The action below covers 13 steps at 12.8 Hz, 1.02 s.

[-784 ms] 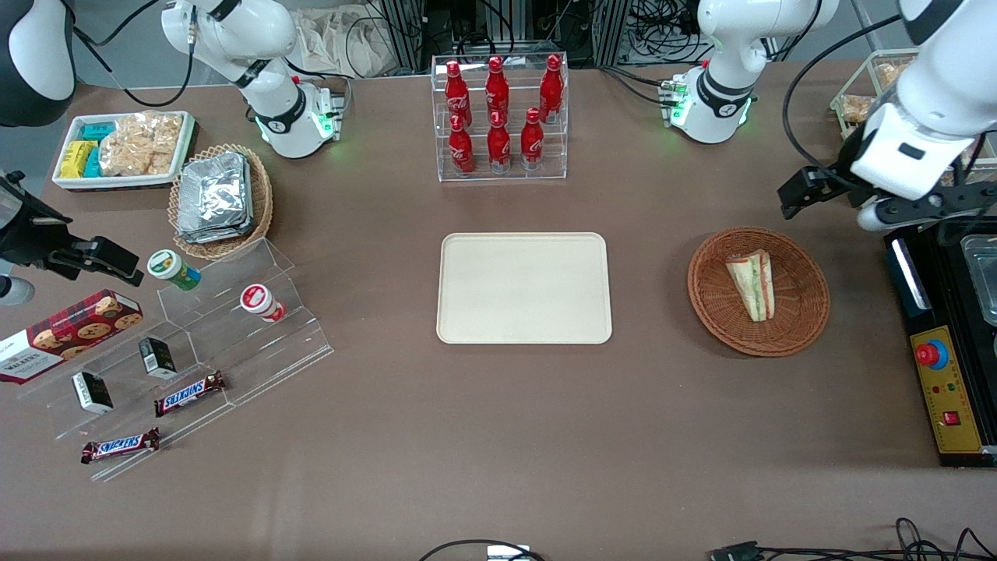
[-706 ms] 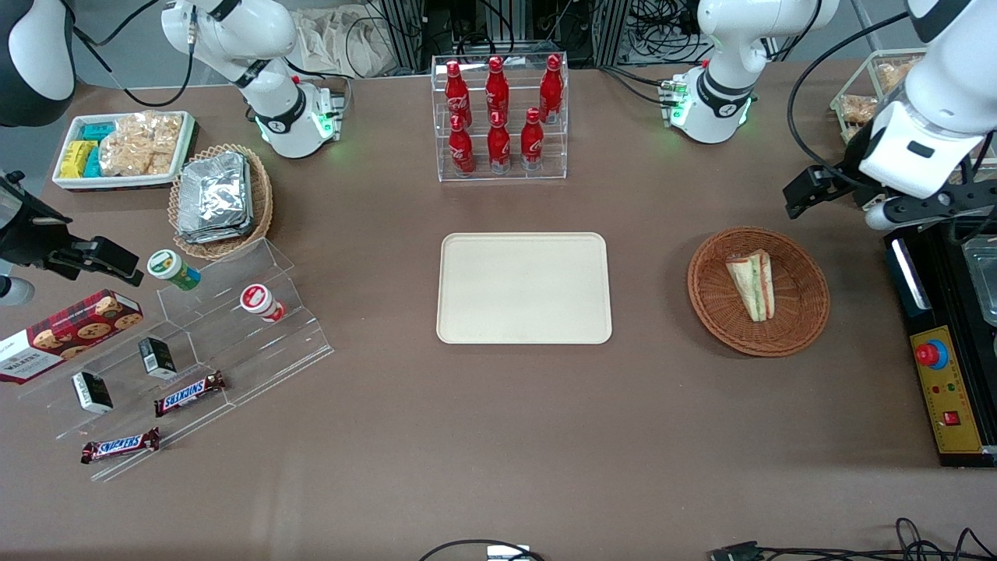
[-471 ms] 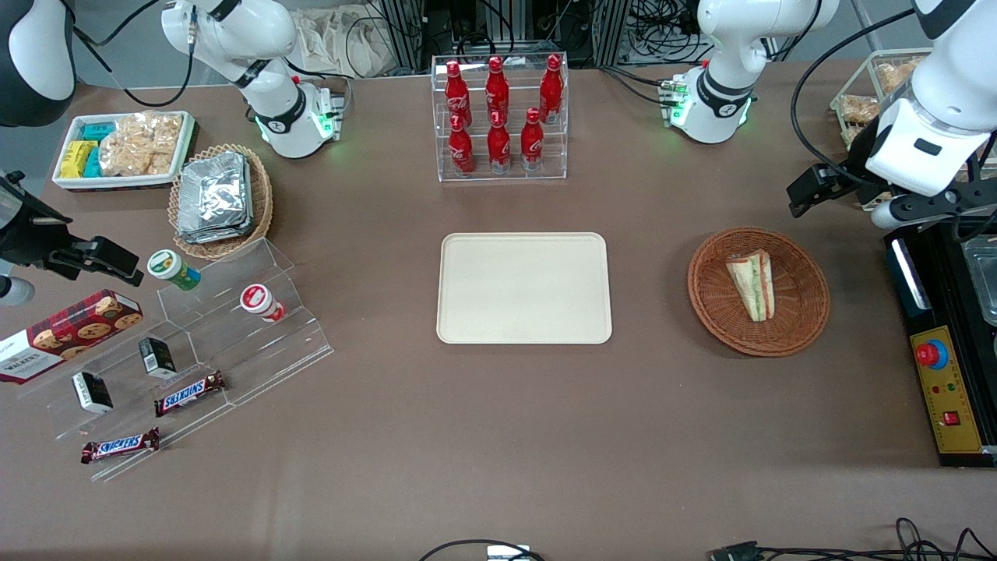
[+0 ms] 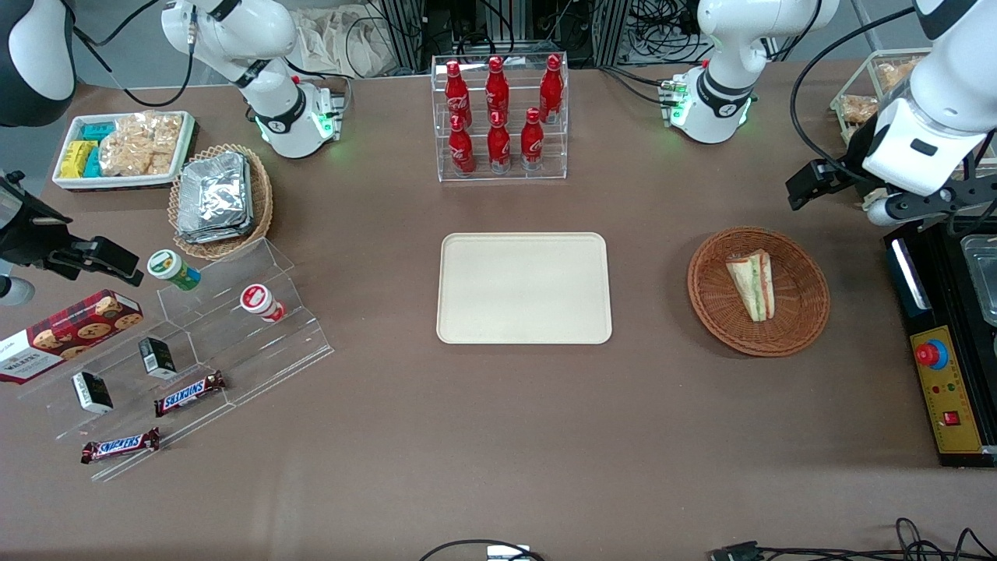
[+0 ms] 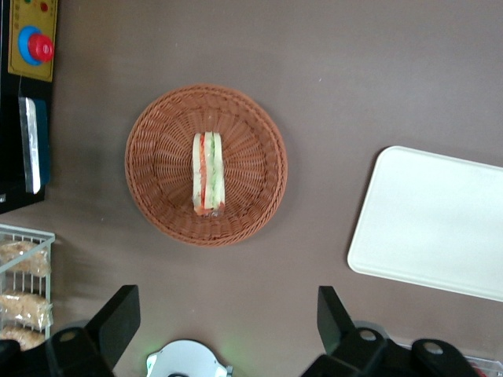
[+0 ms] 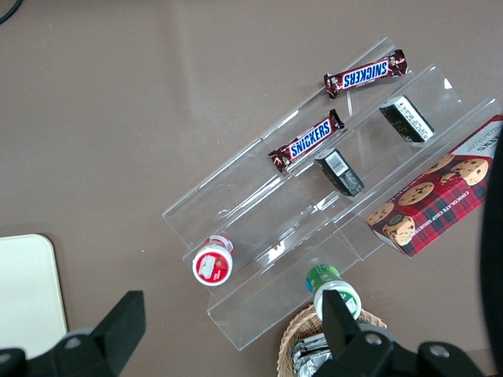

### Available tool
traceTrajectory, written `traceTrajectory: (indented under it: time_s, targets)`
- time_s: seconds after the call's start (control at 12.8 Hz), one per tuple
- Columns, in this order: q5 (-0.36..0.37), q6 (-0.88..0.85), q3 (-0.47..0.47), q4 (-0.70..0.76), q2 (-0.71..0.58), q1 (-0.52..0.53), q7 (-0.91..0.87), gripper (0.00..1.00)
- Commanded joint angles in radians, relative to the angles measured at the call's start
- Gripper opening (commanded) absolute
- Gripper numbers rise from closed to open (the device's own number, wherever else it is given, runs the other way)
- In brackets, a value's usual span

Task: Place sandwich from basket to tray

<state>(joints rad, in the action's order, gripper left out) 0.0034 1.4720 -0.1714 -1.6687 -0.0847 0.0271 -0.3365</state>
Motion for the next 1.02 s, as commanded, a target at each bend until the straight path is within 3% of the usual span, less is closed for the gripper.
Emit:
traceTrajectory:
  time_s: [0.0, 0.16, 0.31, 0.47, 0.94]
  targets:
    - [0.001, 0.055, 0.058, -0.167, -0.074, 0.004, -0.004, 1.00]
    - [0.030, 0.161, 0.101, -0.357, -0.165, 0.002, -0.006, 1.00]
    - [0.096, 0.224, 0.102, -0.457, -0.219, 0.002, -0.018, 1.00]
    - [0.093, 0.253, 0.102, -0.494, -0.222, 0.002, -0.018, 1.00]
    - [0.093, 0.681, 0.141, -0.745, -0.115, 0.004, -0.018, 1.00]
